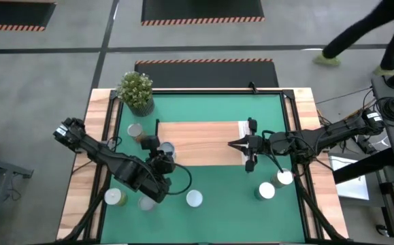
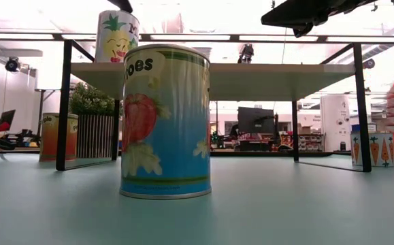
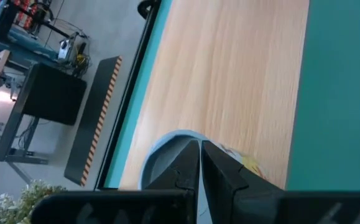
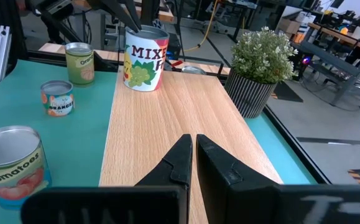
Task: Pick and place cans onto a shelf
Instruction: Put the canned of mixed fruits on the shelf
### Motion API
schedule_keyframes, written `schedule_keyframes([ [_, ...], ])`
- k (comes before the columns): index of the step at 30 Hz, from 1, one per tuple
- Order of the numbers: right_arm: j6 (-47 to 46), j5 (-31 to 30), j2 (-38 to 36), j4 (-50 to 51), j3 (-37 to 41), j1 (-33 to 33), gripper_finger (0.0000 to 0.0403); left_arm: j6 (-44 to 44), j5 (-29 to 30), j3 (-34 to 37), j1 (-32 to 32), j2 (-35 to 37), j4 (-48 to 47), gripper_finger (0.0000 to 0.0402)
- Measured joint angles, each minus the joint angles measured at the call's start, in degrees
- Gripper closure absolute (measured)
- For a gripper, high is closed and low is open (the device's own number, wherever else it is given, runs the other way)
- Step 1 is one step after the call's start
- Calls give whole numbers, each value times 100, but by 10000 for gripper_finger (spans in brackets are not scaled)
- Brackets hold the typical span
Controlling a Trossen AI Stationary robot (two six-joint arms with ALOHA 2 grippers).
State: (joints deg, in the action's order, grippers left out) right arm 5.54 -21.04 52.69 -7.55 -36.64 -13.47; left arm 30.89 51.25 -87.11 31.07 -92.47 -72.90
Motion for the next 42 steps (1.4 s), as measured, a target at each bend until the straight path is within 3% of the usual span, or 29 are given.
schedule_keyframes([
  [13, -6, 0, 0, 0, 0, 0, 390, -232, -130, -13, 50, 206, 1, 402],
  [28, -24, 0, 0, 0, 0, 0, 390, 9, 173, 15, 4, -30, 235, 402],
  [42, -5, 0, 0, 2, 0, 0, 390, -65, -287, -28, 59, 14, 179, 402],
])
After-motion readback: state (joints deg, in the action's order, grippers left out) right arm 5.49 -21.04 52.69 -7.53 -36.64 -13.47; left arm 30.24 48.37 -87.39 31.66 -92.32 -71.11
